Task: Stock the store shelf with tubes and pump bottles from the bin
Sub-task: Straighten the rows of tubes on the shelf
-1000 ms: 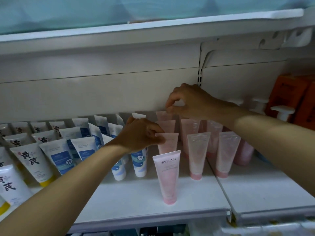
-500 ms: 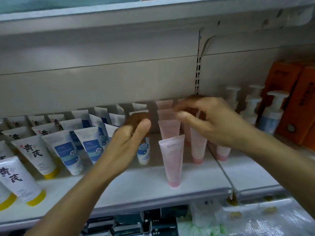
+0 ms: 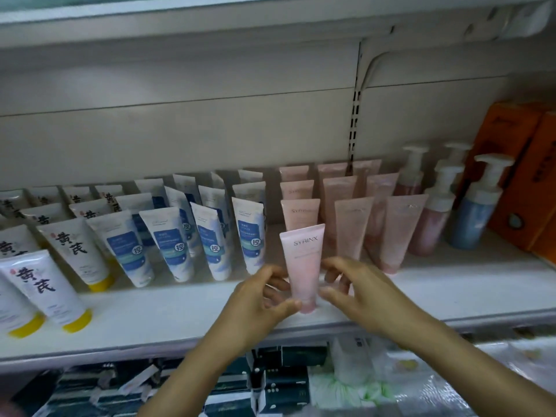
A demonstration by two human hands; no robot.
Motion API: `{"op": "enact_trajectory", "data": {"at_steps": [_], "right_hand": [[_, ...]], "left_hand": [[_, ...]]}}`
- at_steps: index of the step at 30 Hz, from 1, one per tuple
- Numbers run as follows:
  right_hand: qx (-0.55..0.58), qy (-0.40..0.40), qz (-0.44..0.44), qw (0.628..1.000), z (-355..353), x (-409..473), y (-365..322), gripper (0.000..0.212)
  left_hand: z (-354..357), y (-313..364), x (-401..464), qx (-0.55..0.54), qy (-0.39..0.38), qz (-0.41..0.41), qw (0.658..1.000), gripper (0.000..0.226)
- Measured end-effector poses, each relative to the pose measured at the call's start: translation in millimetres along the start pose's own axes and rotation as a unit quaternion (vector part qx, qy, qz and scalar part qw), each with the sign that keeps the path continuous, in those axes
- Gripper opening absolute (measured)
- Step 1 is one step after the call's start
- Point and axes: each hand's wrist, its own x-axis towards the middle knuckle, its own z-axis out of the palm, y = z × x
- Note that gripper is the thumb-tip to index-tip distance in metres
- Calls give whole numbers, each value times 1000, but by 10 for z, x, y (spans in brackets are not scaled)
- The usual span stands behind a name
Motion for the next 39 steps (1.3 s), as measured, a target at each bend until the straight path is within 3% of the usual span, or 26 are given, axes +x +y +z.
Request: {"op": "enact_trajectory", "data": {"at_steps": [4, 10, 22, 29, 39], "right_hand": [[5, -30, 10, 999, 212, 32, 76, 31], [9, -7, 29, 1000, 273, 17, 132, 27], [36, -11, 36, 999, 269, 24, 170, 48], [32, -14, 26, 999, 257, 29, 183, 28], [51, -23, 13, 998, 225, 42, 204, 25]], "left_hand": [[134, -8, 56, -9, 23, -27, 999, 40], [245, 26, 91, -12, 50, -41, 998, 32], [305, 8, 71, -31, 70, -42, 996, 34], [320, 34, 66, -41, 77, -50, 995, 35], [330, 33, 61, -58, 82, -61, 993, 34]]}}
